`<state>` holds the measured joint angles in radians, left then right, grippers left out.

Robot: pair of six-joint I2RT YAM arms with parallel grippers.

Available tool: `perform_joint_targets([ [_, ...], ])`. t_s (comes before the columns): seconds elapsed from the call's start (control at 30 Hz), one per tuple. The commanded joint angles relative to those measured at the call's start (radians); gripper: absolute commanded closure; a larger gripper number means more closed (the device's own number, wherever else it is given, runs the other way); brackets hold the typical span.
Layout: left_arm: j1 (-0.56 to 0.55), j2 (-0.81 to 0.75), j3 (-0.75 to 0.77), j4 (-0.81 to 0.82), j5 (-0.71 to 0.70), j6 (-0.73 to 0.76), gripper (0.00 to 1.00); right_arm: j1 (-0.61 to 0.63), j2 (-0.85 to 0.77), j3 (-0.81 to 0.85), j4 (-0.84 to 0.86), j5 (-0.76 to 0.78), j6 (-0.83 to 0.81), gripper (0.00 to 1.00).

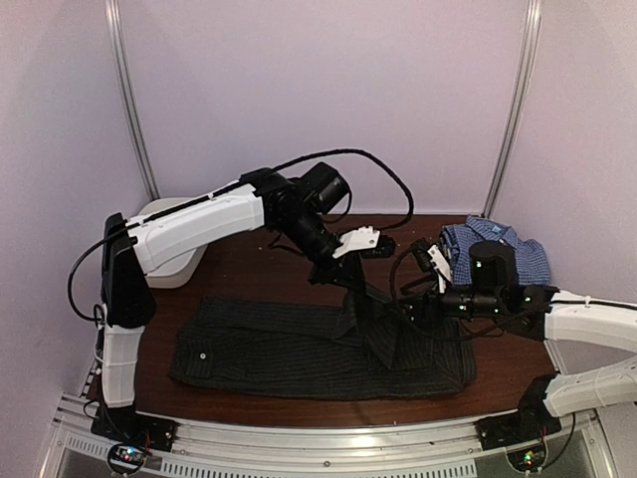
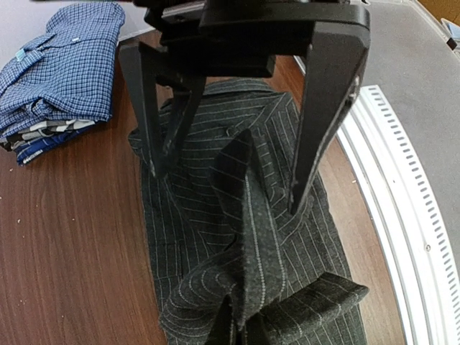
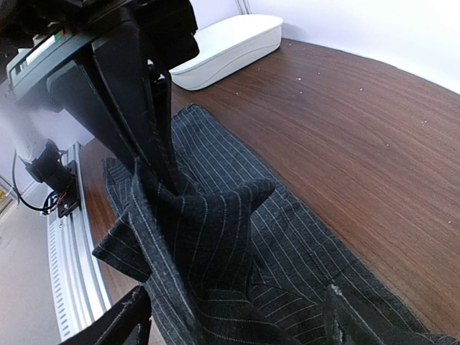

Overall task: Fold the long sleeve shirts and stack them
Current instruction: Pass from the left arm to the right

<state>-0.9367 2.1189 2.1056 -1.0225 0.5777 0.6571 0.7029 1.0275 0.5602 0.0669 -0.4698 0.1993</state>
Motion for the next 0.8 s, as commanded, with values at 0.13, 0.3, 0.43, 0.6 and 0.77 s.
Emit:
perform_joint_targets([
  [0.13,0.004,-0.036,-0.012,0.064,0.054,-0.02,1.0,0.05,0.097,0.068,0.024,-0.009,-0.051,0.42],
  [0.3,0.013,-0.037,-0.047,0.108,0.065,-0.043,1.0,0.055,0.101,0.079,0.041,0.005,-0.033,0.97],
  [0.43,0.038,-0.057,-0.099,0.202,0.078,-0.116,0.91,0.051,0.082,0.092,0.018,0.098,0.027,1.0],
  [0.6,0.08,-0.141,-0.301,0.524,0.033,-0.338,0.42,0.009,0.111,0.14,-0.057,0.198,0.209,1.0],
  [0.77,0.081,-0.23,-0.557,0.828,-0.053,-0.492,0.2,-0.067,0.181,0.153,-0.099,0.218,0.375,1.0],
])
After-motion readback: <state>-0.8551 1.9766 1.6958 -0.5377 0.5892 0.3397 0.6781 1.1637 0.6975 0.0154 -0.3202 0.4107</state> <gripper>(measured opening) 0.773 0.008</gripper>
